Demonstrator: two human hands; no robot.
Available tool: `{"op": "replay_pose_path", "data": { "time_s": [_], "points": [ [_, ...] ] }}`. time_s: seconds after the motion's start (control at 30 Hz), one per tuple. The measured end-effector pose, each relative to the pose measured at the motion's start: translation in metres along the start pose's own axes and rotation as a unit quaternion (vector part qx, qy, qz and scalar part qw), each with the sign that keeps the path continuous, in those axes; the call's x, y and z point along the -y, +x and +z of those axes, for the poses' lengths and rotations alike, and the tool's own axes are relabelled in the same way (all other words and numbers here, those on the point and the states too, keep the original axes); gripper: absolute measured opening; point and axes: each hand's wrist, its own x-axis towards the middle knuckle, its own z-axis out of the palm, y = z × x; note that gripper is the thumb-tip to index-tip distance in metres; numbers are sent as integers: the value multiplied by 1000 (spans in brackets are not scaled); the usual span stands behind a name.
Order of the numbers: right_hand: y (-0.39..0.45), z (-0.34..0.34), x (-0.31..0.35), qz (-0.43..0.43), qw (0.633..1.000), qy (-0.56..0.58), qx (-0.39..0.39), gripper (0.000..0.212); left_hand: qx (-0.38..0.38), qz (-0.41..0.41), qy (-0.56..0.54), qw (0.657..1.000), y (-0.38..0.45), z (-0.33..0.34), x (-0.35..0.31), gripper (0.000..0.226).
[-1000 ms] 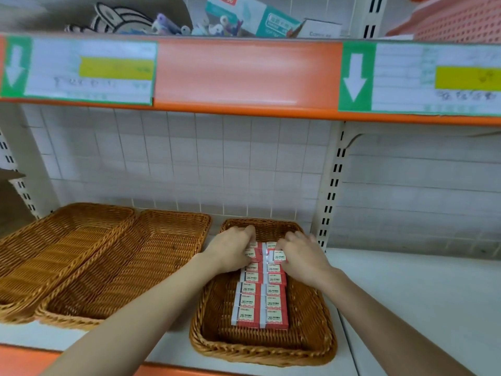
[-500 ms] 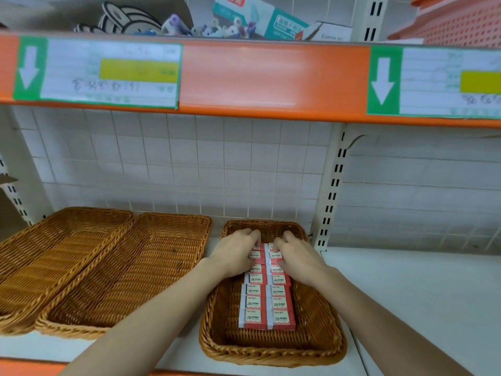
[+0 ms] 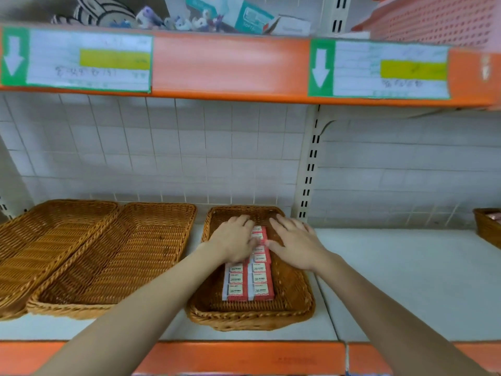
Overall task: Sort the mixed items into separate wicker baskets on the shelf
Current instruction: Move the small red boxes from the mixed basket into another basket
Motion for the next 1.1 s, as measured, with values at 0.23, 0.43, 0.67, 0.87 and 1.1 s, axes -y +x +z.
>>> {"op": "replay_pose_path", "data": {
  "time_s": [0.23,0.43,0.67,0.87,1.1],
  "points": [
    [-54,-13,-55,12,999,-18,45,65,52,-42,-28,997,-1,-10,-73,64],
    [-110,-17,-116,27,998,-18,44,64,41,-57,-26,997,-6,-9,-161,64],
    [-177,-12,-184,67,995,-13,69,65,68,-29,-22,997,-3,9,-254,64],
    [-206,-19,-241,112,991,-12,72,65,80,23,-14,996,23,11,-313,66],
    [-210,-35,-299,169,984,-24,55,65,65,98,-12,993,84,3,-363,65]
  ]
}}
